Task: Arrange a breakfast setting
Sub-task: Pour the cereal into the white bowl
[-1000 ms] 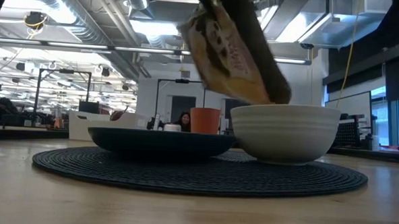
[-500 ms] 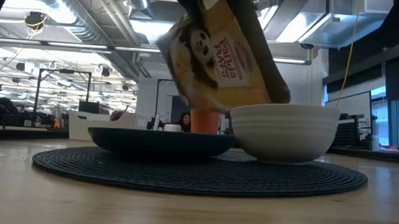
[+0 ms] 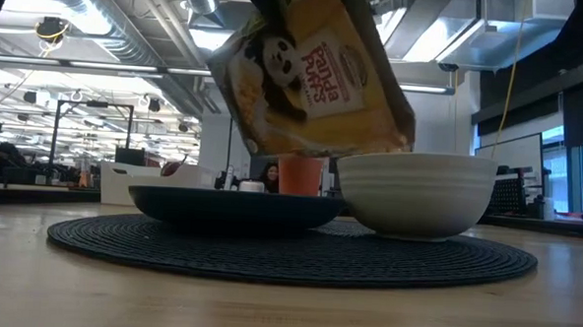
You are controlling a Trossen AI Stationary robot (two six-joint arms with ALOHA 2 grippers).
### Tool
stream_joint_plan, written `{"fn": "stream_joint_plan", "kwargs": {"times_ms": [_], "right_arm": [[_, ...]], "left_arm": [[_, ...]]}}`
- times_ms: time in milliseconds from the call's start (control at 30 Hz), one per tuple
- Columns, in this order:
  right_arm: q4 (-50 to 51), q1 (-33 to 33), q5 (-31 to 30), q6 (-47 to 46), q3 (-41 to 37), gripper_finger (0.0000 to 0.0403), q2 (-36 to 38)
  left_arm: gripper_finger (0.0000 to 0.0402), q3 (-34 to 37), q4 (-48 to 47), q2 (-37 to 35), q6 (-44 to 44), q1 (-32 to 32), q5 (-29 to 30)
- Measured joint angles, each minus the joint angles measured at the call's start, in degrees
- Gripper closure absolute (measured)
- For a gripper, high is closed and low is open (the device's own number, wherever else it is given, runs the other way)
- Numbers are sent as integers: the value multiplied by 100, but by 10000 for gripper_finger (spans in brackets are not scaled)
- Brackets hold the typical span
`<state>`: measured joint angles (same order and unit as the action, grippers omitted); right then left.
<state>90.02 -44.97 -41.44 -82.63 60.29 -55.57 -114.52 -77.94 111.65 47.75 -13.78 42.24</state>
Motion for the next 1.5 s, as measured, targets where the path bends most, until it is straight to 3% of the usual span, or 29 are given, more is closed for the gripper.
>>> {"fn": "stream_joint_plan", "kwargs": {"times_ms": [267, 433, 633, 867, 1167, 1333, 1500], "right_arm": [[-1, 0, -627, -105, 0, 402, 2], [-279, -2, -1747, -726, 0, 402, 134], [-1368, -1, -2862, -274, 0, 402, 495], [-3303, -2, -2894, 2116, 0, 402, 837], [-6391, 0, -2773, 5597, 0, 402, 1324], [-7989, 0, -2213, 7474, 2, 402, 1463], [-8776, 0, -1586, 8516, 2, 402, 1506]], "left_arm": [[399, 0, 32, -430, -1324, 44, -590], [399, 0, 103, -613, -2206, 48, -936], [399, 0, 193, -603, -2662, 208, -1611], [399, 4, 699, -693, -2985, 401, -2366], [400, 3, 971, -1167, -3348, 591, -2381], [401, 2, 1285, -1464, -3542, 684, -2350], [401, 2, 1837, -1588, -3682, 664, -2439]]}}
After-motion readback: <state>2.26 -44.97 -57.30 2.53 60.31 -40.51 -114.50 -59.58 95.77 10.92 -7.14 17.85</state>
